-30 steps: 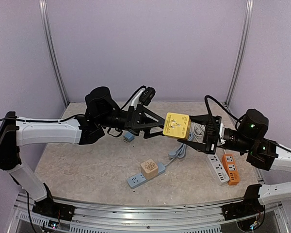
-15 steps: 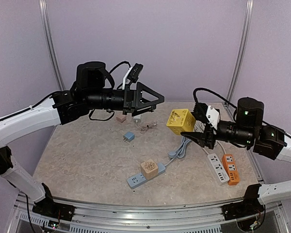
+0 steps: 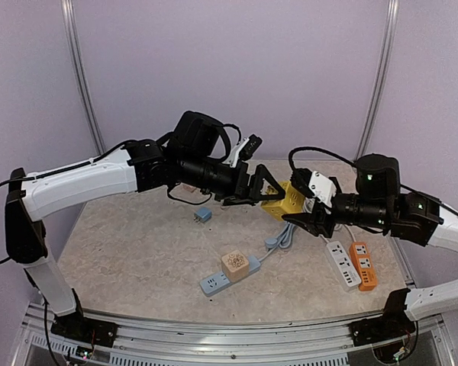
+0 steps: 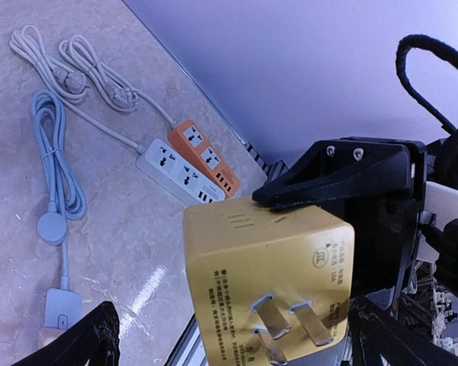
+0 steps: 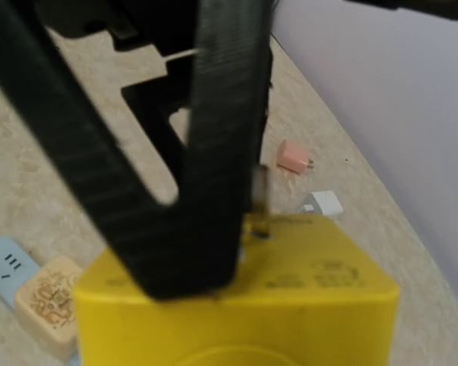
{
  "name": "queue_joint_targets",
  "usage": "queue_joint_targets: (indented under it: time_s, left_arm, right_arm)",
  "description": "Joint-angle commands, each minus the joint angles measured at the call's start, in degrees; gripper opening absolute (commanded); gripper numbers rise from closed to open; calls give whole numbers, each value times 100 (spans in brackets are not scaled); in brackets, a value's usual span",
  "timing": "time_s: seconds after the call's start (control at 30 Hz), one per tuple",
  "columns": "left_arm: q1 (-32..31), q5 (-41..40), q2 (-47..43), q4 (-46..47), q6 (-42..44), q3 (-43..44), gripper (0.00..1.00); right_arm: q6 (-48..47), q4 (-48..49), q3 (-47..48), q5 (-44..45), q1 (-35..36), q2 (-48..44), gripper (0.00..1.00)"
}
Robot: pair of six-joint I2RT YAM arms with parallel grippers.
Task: Insert the plug
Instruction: Pass from the right arm to the left
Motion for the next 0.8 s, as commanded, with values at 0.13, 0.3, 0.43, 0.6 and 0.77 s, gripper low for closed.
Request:
queue_joint_targets:
  time_s: [0.13,0.3,0.43,0.6,0.77]
  left_arm:
    - [-118,-101,222,-288,133,310,99]
    - [-119,-6,247,-220,123,296,99]
    - [-119,30,319,-222,84,312,91]
    - [-119,52,358,-123,24,256,80]
    - [-118,72,362,0,-26,160,61]
  right_arm:
    - [104,55,263,349,101,317,0]
    - [92,105,310,358,124,365,0]
    - [59,60,419,356,167,418,0]
    - [37,19,487,361,229,480,0]
    - [-6,-43,499,428,322,573,0]
